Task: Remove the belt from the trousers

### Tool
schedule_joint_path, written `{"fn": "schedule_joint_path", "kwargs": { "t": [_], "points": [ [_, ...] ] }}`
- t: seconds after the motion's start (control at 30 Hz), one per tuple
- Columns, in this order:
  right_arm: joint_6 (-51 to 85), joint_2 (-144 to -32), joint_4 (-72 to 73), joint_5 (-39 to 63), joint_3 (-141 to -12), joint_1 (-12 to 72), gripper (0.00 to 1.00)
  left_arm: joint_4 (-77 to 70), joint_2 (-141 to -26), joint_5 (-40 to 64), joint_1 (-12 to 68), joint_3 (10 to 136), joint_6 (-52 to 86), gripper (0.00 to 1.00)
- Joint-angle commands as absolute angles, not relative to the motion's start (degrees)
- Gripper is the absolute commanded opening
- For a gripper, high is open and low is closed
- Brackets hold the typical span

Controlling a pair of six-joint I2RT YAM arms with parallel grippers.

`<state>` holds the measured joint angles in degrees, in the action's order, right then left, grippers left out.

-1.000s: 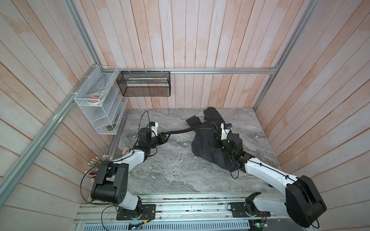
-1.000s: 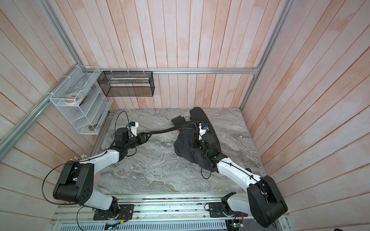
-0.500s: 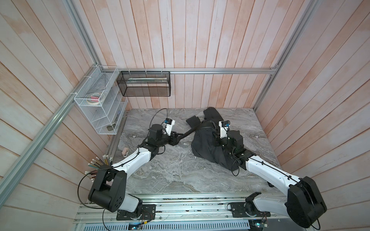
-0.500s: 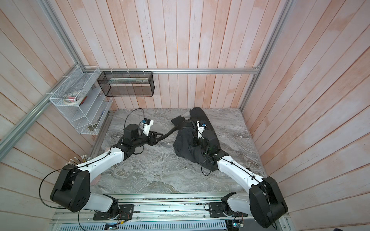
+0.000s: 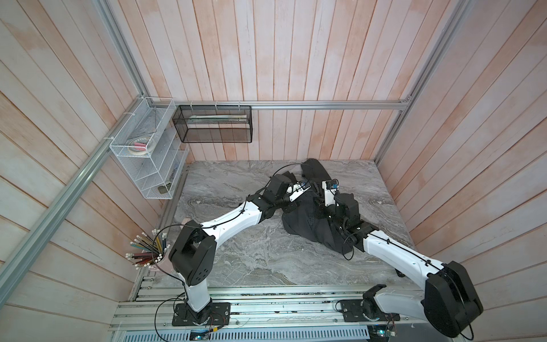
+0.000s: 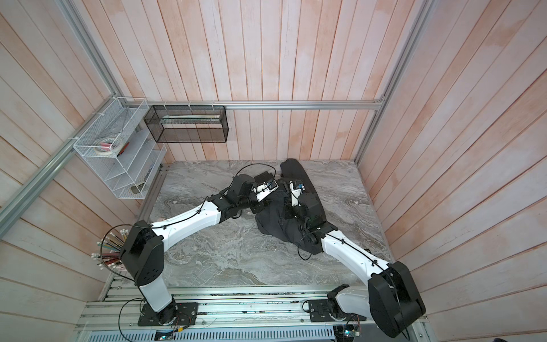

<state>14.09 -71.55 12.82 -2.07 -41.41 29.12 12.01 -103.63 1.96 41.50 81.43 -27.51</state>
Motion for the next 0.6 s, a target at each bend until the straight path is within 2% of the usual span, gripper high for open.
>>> {"fn": "schedule_joint_path", "kwargs": {
  "t": [0.0, 0.13, 0.23, 0.3, 0.57],
  "points": [
    [14.7, -69.7, 15.8, -1.0, -43.2, 29.7, 0.00, 12.0, -104.2, -1.2, 41.7, 85.7, -29.9, 0.48],
    [15.3, -68.4, 16.0, -2.4, -41.6, 29.7, 0.00, 7.8, -103.2, -3.6, 41.7, 85.5, -28.1, 0.18],
    [15.9, -67.9, 15.8, -4.1, -40.5, 29.6, 0.00, 5.7, -101.3, -5.9, 41.5, 84.3, -27.0, 0.04],
    [16.6, -67.8, 16.0, -4.6, -39.8, 29.3, 0.00, 4.9, -99.6, -5.9, 41.0, 83.5, -26.3, 0.00],
    [20.2, -71.8, 18.1, -4.6, -36.7, 27.3, 0.00, 3.3, -88.7, 0.8, 37.6, 80.1, -21.6, 0.00]
  ]
}}
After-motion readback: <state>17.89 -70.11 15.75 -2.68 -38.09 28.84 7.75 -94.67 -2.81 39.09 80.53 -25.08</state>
